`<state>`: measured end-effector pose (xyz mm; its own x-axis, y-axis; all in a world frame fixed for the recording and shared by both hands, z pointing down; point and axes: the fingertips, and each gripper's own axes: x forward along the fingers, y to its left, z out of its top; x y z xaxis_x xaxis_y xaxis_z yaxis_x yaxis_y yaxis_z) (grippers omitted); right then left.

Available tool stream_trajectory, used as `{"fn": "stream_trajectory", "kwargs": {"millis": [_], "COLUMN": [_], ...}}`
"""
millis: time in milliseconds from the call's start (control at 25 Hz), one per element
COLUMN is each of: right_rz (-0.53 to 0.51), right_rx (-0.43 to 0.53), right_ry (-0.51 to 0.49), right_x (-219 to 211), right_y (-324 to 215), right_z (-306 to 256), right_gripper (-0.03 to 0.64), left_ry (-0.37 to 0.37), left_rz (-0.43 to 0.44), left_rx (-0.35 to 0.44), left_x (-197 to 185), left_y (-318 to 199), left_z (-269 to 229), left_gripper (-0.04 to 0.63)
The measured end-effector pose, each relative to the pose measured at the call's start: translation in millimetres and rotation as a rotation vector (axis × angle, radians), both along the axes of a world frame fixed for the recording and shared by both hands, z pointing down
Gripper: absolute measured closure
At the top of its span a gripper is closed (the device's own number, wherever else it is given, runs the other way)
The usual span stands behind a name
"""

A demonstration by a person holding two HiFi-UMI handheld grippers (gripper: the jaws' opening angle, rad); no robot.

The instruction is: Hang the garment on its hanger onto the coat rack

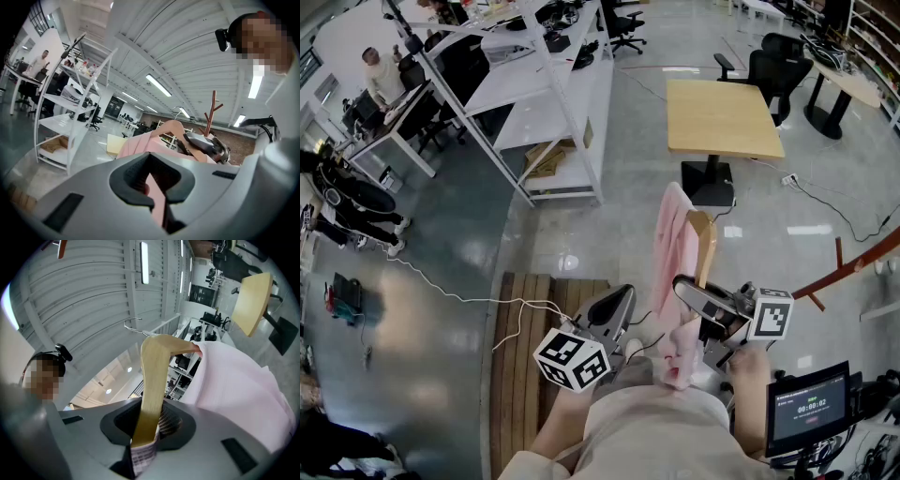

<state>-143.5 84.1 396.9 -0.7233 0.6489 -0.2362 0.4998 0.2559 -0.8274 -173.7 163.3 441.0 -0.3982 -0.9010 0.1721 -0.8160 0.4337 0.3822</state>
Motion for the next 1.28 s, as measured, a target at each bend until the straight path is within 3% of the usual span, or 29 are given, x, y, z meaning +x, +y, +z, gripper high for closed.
{"fn": "stream_trajectory", "kwargs": {"millis": [240,360,520,1000,1280], "right_rz": [0.078,0.136,0.196,0.254,0.278], "right_rx": [-0.061,-0.042,-0.014,-0.022,-0.010], "right_ry": [-0.035,-0.048,-0.045,-0.070,-0.101], "right_x": [-50,-59,-66,-61,-20], "right_y": [-19,-35,-54,-90,-121], "right_z": [-8,-18,-27,-38,-56], "right_gripper": [0.538,0.538,0.540,0.538,0.538], "left_ry": [-0.007,0.000,-0.003,-0.001,-0.027], "left_rz": [0.159,0.238,0.339,0.494,0.556], "left_rx": [0.016,0.046,0.062,0.054,0.071], "left_x": [-70,-82,-71,-31,7], "left_y": [-30,-57,-92,-154,-194], "left_z": [-6,-14,-20,-19,-37], "left_gripper": [0.600,0.600,0.600,0.600,0.600]}}
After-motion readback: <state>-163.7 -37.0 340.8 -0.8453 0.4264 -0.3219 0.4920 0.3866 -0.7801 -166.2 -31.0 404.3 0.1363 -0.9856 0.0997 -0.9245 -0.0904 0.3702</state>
